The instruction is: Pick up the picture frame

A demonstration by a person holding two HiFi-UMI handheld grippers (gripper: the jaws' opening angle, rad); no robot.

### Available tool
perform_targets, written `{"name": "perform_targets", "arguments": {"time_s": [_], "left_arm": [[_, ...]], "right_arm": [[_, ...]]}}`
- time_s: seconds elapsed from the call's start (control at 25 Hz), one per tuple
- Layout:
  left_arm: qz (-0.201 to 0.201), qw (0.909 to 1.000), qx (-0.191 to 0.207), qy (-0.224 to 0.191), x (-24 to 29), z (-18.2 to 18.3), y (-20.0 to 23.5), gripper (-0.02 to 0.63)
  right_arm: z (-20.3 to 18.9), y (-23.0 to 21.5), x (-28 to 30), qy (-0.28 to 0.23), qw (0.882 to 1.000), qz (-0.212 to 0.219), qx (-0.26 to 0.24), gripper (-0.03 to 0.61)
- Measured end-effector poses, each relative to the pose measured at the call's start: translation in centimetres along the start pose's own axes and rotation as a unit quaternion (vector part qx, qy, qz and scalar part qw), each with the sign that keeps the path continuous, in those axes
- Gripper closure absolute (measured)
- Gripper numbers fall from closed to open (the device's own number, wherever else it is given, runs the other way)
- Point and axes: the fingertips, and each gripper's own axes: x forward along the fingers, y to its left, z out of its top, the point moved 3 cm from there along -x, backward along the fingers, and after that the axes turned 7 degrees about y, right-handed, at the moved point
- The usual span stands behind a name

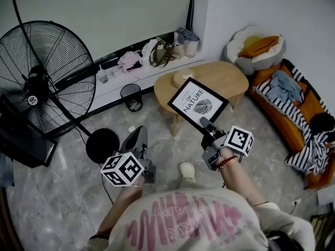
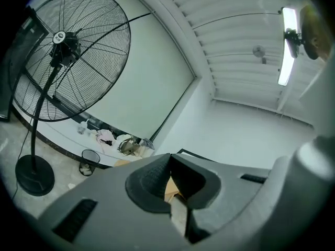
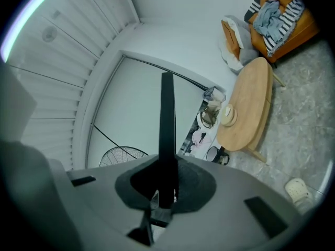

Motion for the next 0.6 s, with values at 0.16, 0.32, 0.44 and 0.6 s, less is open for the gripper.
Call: {"name": "perform_targets", "arguments": {"time_s": [0.16, 0.32, 0.44, 0.6], "left_arm": [[0.001, 0.9999, -0.009, 0.009, 0.3, -0.4, 0.1, 0.611], [-0.001, 0.9998, -0.013, 0.012, 0.6, -1.0, 0.1, 0.611], [-0.001, 0.9997, -0.016, 0.017, 1.1, -1.4, 0.2, 0.611], [-0.001, 0.9996, -0.017, 0.024, 1.7, -1.8, 0.3, 0.611]], "right_arm": [[-0.1, -0.4, -0.3, 0.004, 1.0, -0.011, 0.002, 0.537], [-0.4, -0.9, -0.5, 0.009, 1.0, -0.011, 0.003, 0.537], [-0.5, -1.6, -0.5, 0.012, 1.0, -0.019, 0.008, 0.536], [-0.4, -2.3, -0.3, 0.015, 1.0, -0.025, 0.011, 0.537]]}}
